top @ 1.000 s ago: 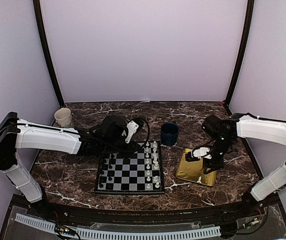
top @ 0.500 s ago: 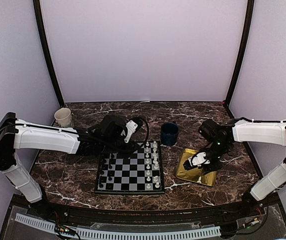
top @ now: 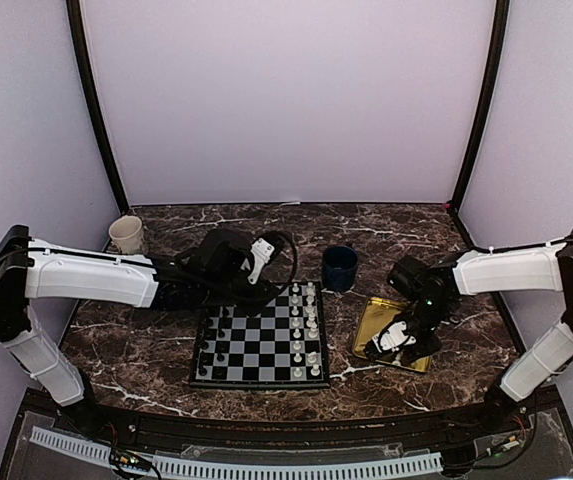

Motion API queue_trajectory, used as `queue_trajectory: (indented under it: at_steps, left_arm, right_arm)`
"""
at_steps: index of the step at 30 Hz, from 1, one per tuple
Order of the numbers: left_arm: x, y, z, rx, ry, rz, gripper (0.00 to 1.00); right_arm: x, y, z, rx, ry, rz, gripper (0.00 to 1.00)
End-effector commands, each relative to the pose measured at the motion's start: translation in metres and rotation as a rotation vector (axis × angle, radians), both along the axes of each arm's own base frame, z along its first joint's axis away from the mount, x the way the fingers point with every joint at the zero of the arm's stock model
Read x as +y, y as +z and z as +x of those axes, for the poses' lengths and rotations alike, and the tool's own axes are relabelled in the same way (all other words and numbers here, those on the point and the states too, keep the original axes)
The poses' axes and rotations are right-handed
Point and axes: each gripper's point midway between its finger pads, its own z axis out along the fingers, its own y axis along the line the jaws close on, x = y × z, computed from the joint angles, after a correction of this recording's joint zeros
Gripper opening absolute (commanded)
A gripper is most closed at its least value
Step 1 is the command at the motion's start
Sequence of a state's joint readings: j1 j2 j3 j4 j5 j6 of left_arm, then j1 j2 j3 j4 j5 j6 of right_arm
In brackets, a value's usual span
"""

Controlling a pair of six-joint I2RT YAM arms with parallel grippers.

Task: Set up the chess pieces on the board
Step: Pick up the bishop from the storage box.

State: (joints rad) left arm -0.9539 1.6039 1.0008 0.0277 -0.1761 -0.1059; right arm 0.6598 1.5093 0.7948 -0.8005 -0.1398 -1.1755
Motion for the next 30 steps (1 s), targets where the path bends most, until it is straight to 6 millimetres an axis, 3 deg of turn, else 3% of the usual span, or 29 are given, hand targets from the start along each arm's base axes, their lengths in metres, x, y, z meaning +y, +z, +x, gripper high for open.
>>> queue_trajectory:
  at_steps: [1, 10, 22, 30]
  left_arm:
    - [0.004, 0.018, -0.004, -0.011, 0.010, -0.045, 0.39]
    - [0.002, 0.018, -0.003, -0.019, 0.003, -0.045, 0.39]
    - [0.003, 0.013, -0.004, -0.024, 0.000, -0.046, 0.39]
    - [0.006, 0.012, -0.005, -0.033, 0.002, -0.046, 0.39]
  right_arm:
    - [0.008, -0.007, -0.007, 0.062, -0.004, 0.008, 0.35]
    - [-0.004, -0.007, -0.007, 0.070, -0.045, -0.060, 0.19]
    - [-0.016, 0.023, 0.019, -0.068, -0.107, -0.140, 0.18]
    - [-0.008, 0.028, 0.012, -0.024, -0.105, -0.096, 0.25]
